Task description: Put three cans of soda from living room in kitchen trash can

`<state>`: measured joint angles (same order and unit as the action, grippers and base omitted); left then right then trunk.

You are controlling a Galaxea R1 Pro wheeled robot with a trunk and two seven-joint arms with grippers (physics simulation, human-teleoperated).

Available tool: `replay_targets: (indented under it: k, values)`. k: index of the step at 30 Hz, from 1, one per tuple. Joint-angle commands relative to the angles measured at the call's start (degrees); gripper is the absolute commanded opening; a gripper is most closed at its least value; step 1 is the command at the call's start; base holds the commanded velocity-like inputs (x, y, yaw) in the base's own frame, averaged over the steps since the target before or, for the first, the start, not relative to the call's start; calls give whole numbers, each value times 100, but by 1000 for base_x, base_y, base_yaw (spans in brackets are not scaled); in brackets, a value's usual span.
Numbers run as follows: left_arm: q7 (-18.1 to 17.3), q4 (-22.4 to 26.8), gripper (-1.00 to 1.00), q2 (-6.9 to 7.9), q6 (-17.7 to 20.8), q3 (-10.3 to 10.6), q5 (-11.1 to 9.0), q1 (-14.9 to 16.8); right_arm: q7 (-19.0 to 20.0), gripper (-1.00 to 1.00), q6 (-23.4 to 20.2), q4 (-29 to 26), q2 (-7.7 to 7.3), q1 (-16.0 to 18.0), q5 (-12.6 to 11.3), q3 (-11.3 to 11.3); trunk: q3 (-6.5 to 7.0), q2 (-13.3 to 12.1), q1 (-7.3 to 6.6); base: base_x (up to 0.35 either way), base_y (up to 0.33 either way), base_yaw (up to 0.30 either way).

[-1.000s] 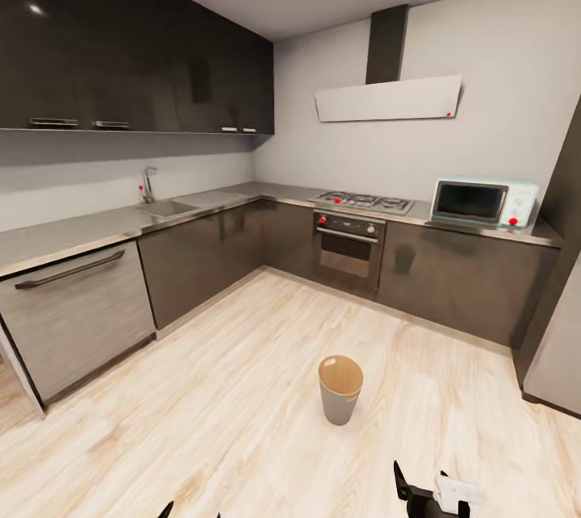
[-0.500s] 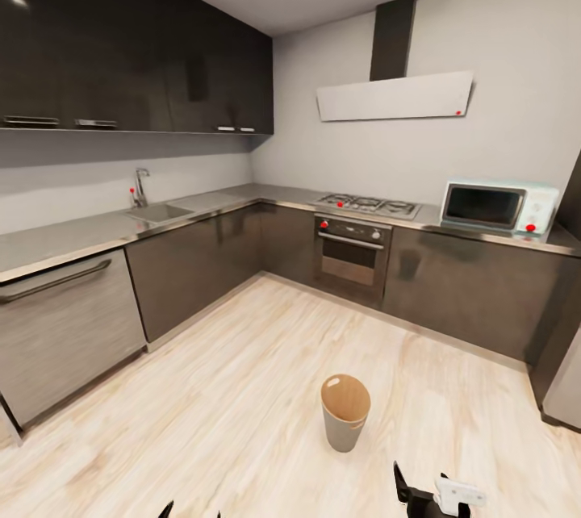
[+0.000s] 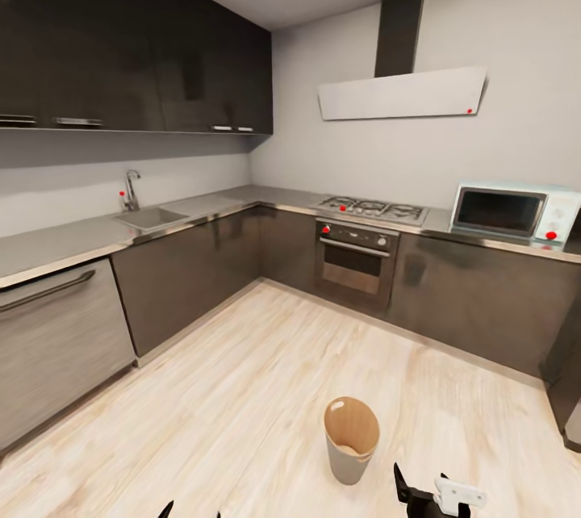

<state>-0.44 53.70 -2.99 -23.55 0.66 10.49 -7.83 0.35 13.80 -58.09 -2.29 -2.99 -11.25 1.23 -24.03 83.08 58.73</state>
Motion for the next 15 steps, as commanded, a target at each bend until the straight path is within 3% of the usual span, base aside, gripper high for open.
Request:
replay_targets:
  k: [1, 7, 15]
  values:
    - [0, 0, 100, 0, 0, -1, -1, 0, 0, 100, 0, 3, 0, 0, 0, 0, 0, 0, 0, 321, 0, 0]
    - [0, 0, 100, 3, 0, -2, -3, -2, 5, 100, 0, 13, 0, 0, 0, 0, 0, 0, 0, 296, 0, 0]
    - [0, 0, 100, 4, -8, -1, -3, -1, 9, 100, -6, 17, -7, 0, 0, 0, 0, 0, 0, 69, 0, 0]
